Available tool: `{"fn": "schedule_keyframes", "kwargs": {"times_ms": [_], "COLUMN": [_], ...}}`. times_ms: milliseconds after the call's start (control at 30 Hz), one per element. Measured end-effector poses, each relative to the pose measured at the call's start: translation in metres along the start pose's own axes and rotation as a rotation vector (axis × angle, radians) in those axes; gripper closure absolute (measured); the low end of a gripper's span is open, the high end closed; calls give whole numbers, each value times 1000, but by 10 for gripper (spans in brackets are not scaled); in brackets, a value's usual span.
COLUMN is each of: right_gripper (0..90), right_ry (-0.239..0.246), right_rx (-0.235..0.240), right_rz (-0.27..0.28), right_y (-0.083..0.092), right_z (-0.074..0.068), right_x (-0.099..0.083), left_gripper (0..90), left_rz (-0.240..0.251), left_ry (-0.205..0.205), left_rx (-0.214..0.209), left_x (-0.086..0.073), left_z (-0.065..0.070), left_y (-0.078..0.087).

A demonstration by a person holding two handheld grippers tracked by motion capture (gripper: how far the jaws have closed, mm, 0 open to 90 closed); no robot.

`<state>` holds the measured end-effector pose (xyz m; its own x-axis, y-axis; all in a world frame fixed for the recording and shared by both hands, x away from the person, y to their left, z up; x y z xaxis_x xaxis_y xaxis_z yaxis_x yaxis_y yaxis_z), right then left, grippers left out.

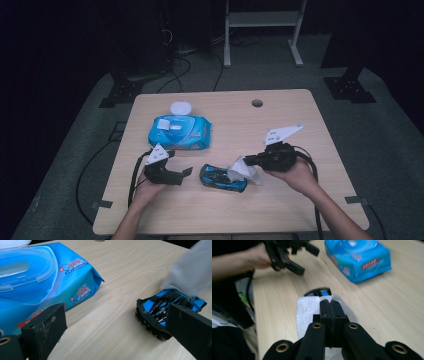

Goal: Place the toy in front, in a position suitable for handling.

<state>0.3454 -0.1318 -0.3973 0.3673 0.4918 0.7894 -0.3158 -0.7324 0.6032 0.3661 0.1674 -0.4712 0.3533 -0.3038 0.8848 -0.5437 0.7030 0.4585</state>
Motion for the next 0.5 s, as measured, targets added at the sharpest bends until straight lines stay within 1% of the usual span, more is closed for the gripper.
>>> {"fn": "schedule_keyframes", "kwargs": {"times_ms": [67,133,200,233,267,333,367,400,433,500], "right_gripper": [897,896,888,883,857,780,764,736,696,673], "right_ry": [-7,-25,-21,-29,-37,-25,-25,-31,-26,-23], "right_rx": [6,7,1,9,12,-8,-8,-7,-12,-14], "right_rz": [-29,-49,-64,-66,-65,-76,-79,-84,-88,-93], "right_y": [-18,-33,-44,-49,-53,-60,-64,-67,-71,-78], "right_z": [3,7,10,10,11,11,11,11,10,10], "right_x": [-8,-16,-22,-24,-25,-28,-29,-30,-31,-32], "left_gripper": [30,30,30,31,31,31,31,31,31,33], "left_rz": [0,-1,-4,-8,-9,-20,-28,-45,-60,-80], "left_ry": [-8,-12,-17,-23,-30,-47,-56,-65,-74,-87], "left_rx": [-7,-18,-35,-44,-54,-74,-86,-99,-110,-146], "left_x": [0,0,-1,-1,0,0,0,0,1,3], "left_z": [0,1,3,4,6,10,13,15,17,22], "left_y": [0,0,-2,-3,-5,-8,-10,-13,-16,-23]}}
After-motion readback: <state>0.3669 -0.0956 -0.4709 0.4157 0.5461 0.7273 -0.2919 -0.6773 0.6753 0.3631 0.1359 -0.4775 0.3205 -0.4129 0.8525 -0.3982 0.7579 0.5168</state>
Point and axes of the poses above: each handheld gripper's, and its own axes: y roughly backward along the jaws, x roughly out of its top, z roughly to its right, the point moved 5 cm from there along -y, roughly forward along the jaws, and after that the axes turned 3 degrees about -x, right-handed, at the moved point
